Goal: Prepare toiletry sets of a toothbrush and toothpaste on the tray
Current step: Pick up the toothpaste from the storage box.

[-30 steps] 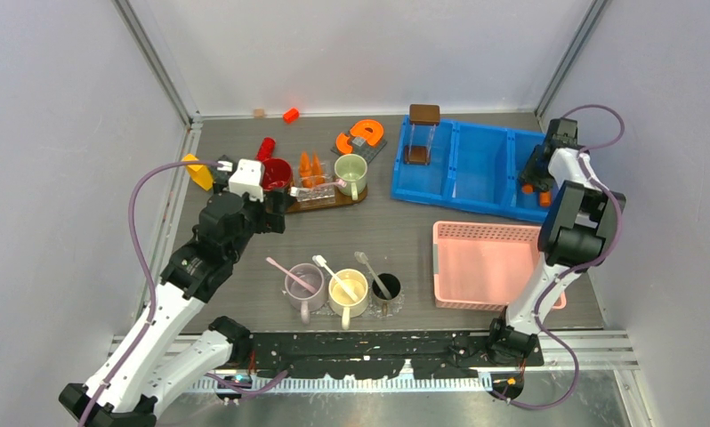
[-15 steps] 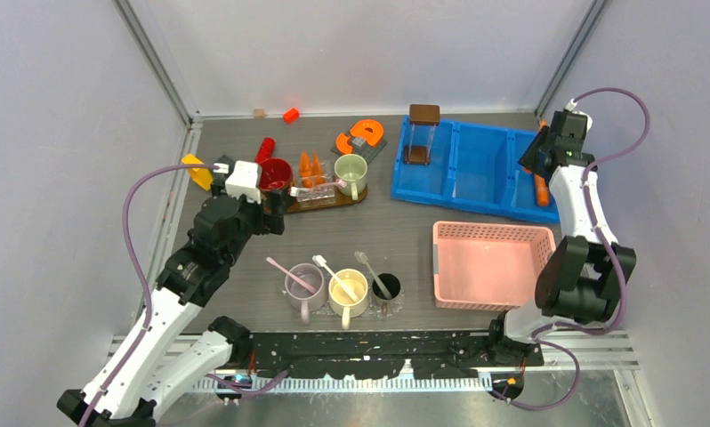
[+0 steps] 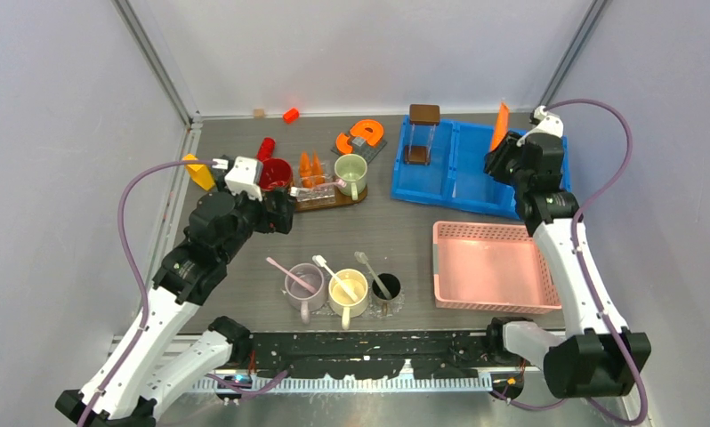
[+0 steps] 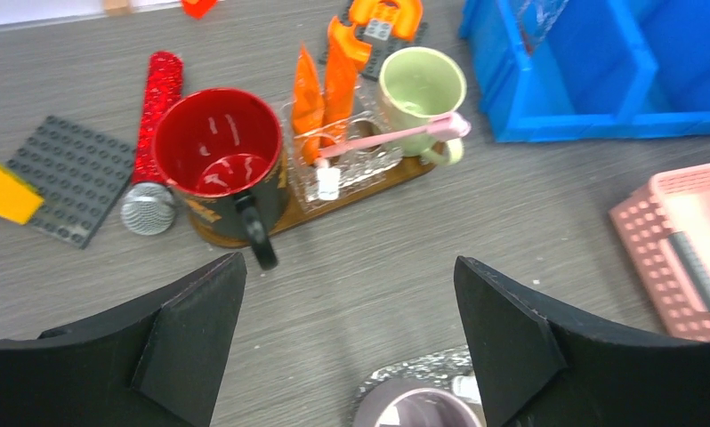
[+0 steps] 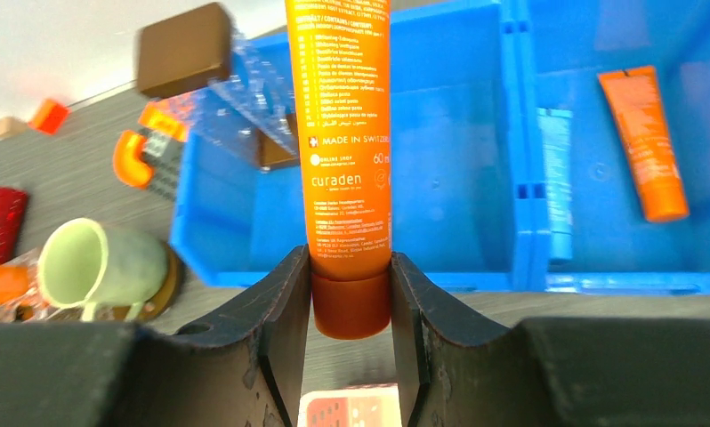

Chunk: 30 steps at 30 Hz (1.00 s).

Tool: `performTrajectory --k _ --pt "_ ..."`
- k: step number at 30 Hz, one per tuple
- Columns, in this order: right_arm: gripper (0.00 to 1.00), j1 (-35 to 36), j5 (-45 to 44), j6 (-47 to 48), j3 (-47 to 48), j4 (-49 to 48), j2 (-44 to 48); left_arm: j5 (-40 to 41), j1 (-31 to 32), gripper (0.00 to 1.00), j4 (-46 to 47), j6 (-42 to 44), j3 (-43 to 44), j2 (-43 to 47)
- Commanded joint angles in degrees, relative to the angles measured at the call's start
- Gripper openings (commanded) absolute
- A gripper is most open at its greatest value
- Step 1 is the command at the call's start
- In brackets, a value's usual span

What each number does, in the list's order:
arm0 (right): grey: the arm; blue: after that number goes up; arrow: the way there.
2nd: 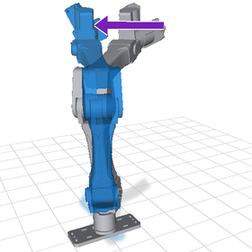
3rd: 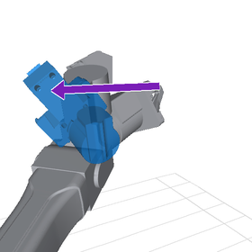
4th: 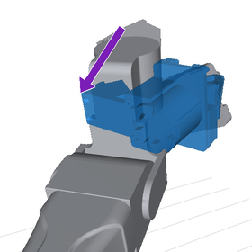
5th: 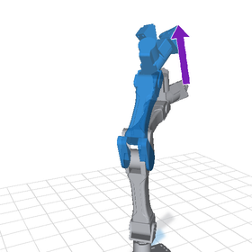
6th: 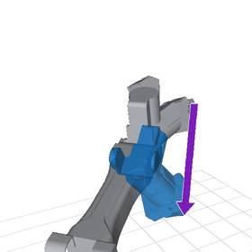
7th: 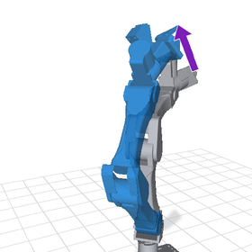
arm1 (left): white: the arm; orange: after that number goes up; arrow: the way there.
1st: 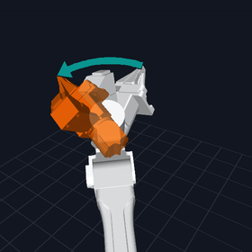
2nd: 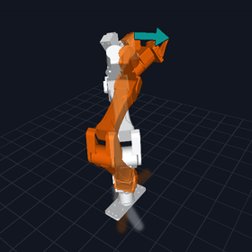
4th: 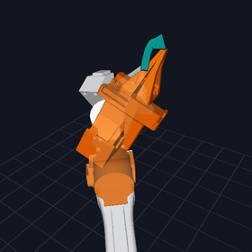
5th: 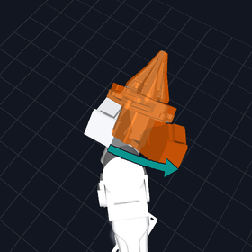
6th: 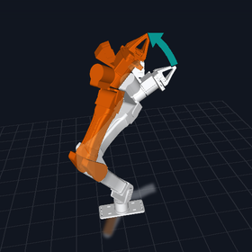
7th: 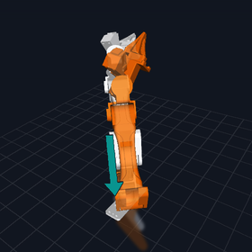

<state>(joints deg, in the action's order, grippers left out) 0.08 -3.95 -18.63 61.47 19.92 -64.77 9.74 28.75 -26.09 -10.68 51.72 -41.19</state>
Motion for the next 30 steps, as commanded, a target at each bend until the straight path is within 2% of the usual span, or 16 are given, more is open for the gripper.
performTrajectory --k 1,8,14,20,30 --pt "0.01 5.15 2.81 -0.48 -1.79 -8.50 5.42 -5.50 -0.10 0.91 1.87 -4.26 5.76 -2.15" --pt "0.01 12.75 10.22 0.01 -8.23 -15.17 11.66 -13.73 -0.10 0.94 2.37 -11.15 9.89 -5.66" --pt "0.01 20.19 12.22 3.56 -12.14 -19.33 15.21 -19.63 -0.10 0.94 2.77 -19.14 14.23 -9.67" --pt "0.01 29.33 9.10 8.44 -12.82 -19.66 15.67 -22.60 -0.10 0.94 3.78 -28.17 17.07 -13.59" --pt "0.01 43.53 -1.26 17.19 -12.00 -19.54 13.31 -24.38 0.75 0.93 5.72 -36.03 23.18 -21.44"
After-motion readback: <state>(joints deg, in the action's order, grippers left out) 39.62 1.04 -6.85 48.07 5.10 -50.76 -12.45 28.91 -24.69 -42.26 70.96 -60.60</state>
